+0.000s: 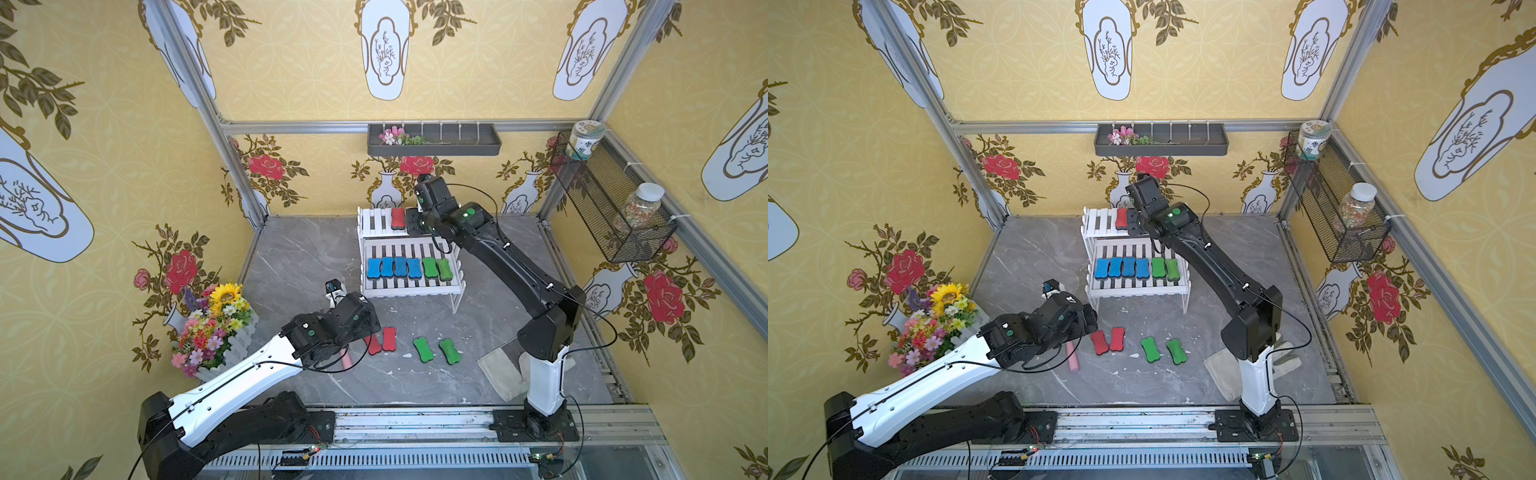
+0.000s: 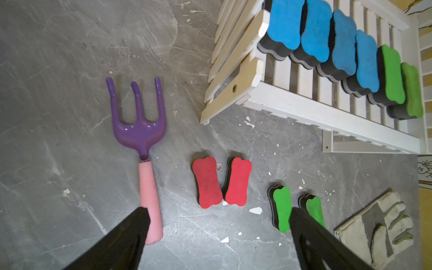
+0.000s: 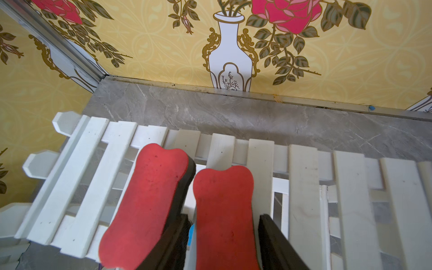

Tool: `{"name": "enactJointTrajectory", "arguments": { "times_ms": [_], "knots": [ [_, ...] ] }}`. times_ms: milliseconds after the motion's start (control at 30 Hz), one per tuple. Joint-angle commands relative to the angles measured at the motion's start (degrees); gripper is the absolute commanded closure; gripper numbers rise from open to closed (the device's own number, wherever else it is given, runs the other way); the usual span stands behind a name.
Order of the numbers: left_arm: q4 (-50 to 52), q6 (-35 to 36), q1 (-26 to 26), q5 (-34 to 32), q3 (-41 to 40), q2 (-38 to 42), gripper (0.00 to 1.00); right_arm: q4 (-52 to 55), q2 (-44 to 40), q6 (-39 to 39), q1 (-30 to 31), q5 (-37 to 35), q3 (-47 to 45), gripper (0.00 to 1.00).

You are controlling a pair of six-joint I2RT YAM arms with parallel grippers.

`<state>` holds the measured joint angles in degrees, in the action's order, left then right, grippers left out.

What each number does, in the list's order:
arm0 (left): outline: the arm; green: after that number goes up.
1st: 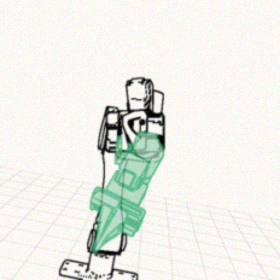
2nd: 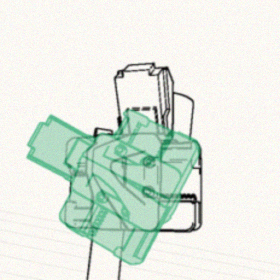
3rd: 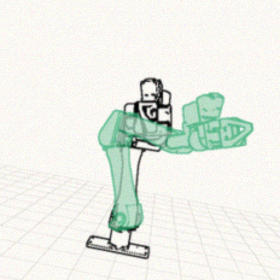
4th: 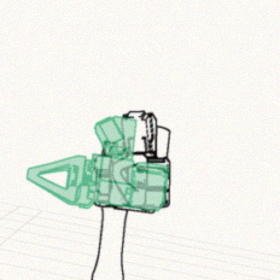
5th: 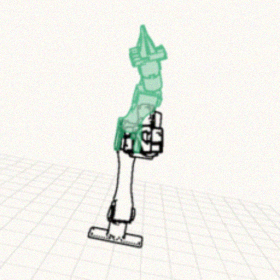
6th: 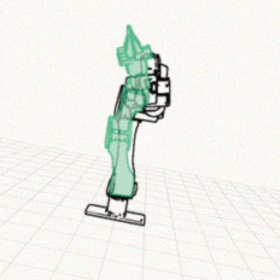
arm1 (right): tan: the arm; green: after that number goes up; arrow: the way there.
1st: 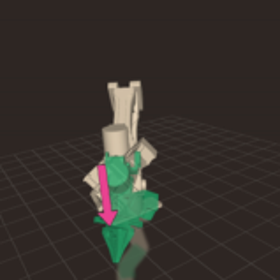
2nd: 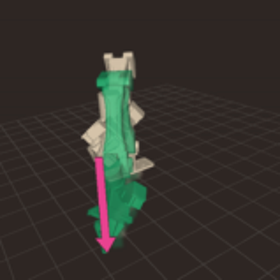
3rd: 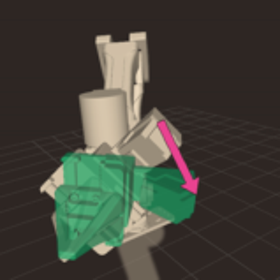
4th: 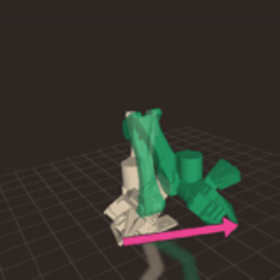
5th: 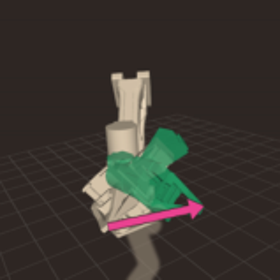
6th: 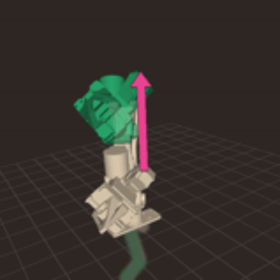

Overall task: Remove the whiteboard erasers from the shelf
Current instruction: Pick up the whiteboard eraser from the shelf.

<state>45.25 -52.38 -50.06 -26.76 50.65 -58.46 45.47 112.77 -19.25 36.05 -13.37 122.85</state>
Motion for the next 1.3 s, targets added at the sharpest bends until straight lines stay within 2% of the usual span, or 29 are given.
{"name": "enactJointTrajectory", "arguments": {
  "times_ms": [0,400,567,700,900,1100,1267],
  "knots": [
    [0.34,0.00,0.05,0.00,-0.29,0.28,0.00,0.48,0.25,0.25,0.15,-0.69,0.45,0.49],
    [0.62,0.11,0.05,-0.22,0.04,-0.06,0.00,-2.00,-3.28,0.28,0.09,0.69,0.21,0.58],
    [0.89,0.16,0.09,-0.55,0.24,-0.08,0.01,-3.72,-7.21,-1.26,0.44,2.64,-2.95,0.59],
    [1.36,0.19,0.14,-0.91,0.23,0.27,0.01,-6.27,-13.51,-2.75,2.05,2.56,-10.87,0.60],
    [1.76,-0.16,0.40,-1.87,-0.18,1.54,0.00,-9.41,-25.76,-6.22,8.01,-1.14,-27.62,0.60],
    [1.93,-0.35,0.75,-2.23,-1.18,2.73,0.01,-8.73,-37.22,-12.53,17.93,-7.93,-43.15,0.61],
    [2.34,-0.62,1.02,-2.32,-2.17,4.32,0.00,-7.35,-41.04,-20.38,27.62,-13.08,-53.27,0.61]
  ]
}}
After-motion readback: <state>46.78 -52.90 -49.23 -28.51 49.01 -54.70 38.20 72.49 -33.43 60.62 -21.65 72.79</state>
